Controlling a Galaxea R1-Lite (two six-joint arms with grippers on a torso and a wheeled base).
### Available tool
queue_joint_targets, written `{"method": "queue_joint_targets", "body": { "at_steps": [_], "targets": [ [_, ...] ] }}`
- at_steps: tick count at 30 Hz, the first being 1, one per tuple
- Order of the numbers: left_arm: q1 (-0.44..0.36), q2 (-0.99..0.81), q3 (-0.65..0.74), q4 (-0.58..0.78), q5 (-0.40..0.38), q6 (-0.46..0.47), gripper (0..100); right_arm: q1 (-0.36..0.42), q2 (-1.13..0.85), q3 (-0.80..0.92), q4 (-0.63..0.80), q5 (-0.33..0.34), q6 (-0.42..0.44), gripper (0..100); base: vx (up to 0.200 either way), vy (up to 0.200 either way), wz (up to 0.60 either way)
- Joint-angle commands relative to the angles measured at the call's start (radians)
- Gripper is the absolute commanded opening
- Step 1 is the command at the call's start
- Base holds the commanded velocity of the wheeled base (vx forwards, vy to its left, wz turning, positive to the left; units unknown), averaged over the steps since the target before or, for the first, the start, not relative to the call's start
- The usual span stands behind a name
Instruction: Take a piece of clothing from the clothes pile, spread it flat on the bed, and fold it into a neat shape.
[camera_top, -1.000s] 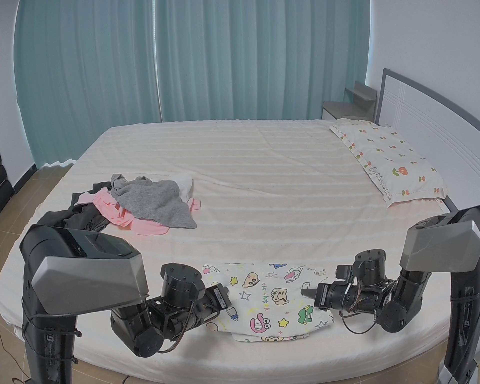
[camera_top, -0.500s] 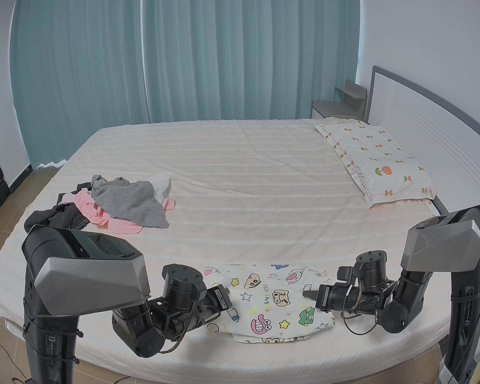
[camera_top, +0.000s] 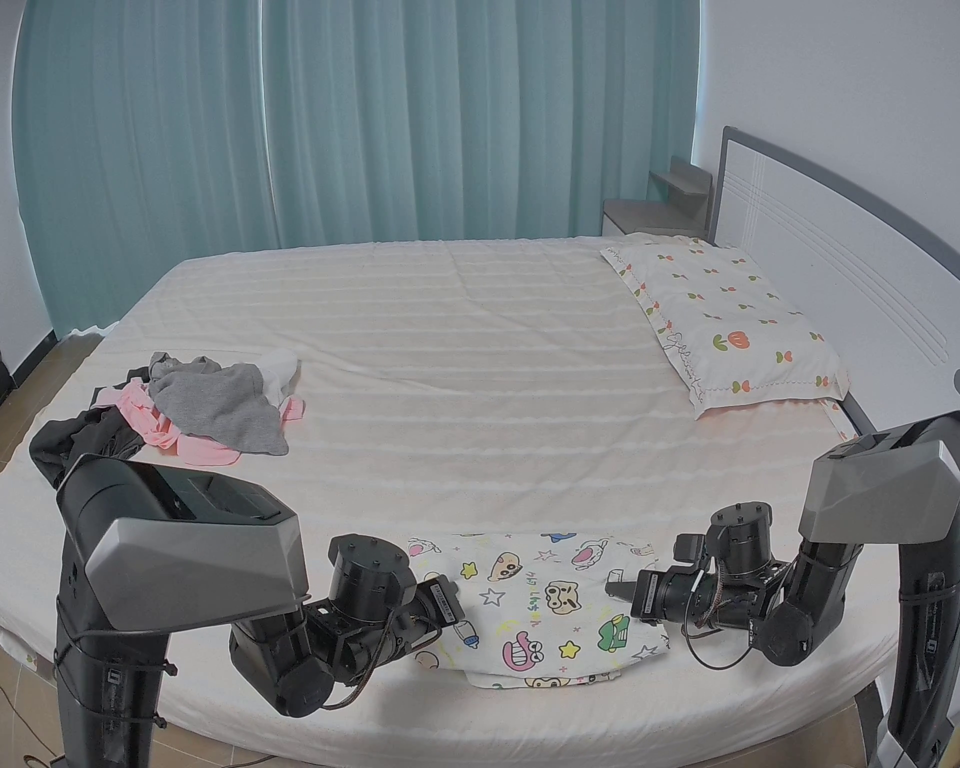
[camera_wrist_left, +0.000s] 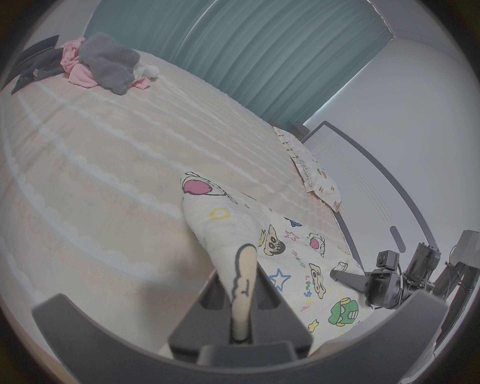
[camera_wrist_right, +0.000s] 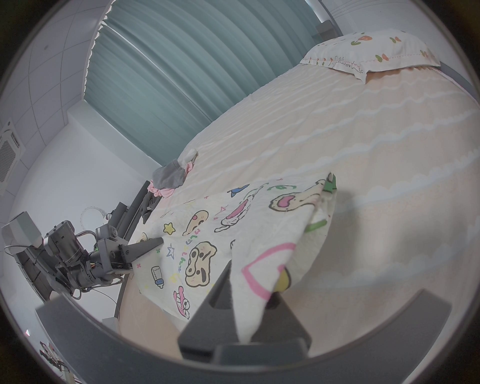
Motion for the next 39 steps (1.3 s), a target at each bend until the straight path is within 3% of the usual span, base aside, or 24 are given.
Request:
{"method": "queue_joint_targets", "body": {
  "at_steps": [1, 7, 8, 11, 12, 20, 24, 26, 34, 39],
  "targets": [
    [0.003, 0.021, -0.001, -0.001, 0.001, 0.0, 0, 0.001, 0.014, -0.003, -0.004, 0.0, 0.0, 0, 0.0, 0.0, 0.0],
    [0.005, 0.027, -0.002, -0.001, 0.001, 0.0, 0, 0.001, 0.02, -0.003, -0.004, 0.0, 0.0, 0, 0.0, 0.0, 0.0],
    [0.006, 0.027, -0.001, -0.001, 0.003, -0.001, 0, 0.001, 0.03, -0.003, -0.001, 0.0, -0.006, 100, 0.0, 0.0, 0.0],
    [0.008, 0.027, -0.001, -0.001, 0.003, -0.001, 0, 0.001, 0.032, -0.002, 0.008, -0.001, -0.009, 100, 0.0, 0.0, 0.0],
    [0.008, 0.027, 0.001, -0.001, 0.001, -0.001, 100, 0.001, 0.03, 0.0, 0.008, -0.001, -0.009, 100, 0.0, 0.0, 0.0],
    [0.013, 0.037, 0.018, -0.001, 0.003, 0.002, 100, -0.027, 0.027, 0.009, 0.081, -0.001, -0.103, 100, 0.0, 0.0, 0.0],
    [0.029, 0.029, 0.071, -0.006, 0.0, 0.016, 100, -0.07, 0.015, 0.011, 0.219, -0.001, -0.269, 100, 0.0, 0.0, 0.0],
    [0.043, 0.023, 0.09, -0.012, -0.002, 0.03, 100, -0.087, 0.007, 0.009, 0.249, -0.003, -0.312, 100, 0.0, 0.0, 0.0],
    [0.062, 0.026, 0.174, -0.115, -0.02, 0.04, 100, -0.091, 0.001, 0.011, 0.3, -0.006, -0.352, 100, 0.0, 0.0, 0.0],
    [0.071, 0.02, 0.191, -0.141, -0.02, 0.039, 100, -0.11, -0.062, 0.038, 0.346, -0.014, -0.43, 100, 0.0, 0.0, 0.0]
  ]
}}
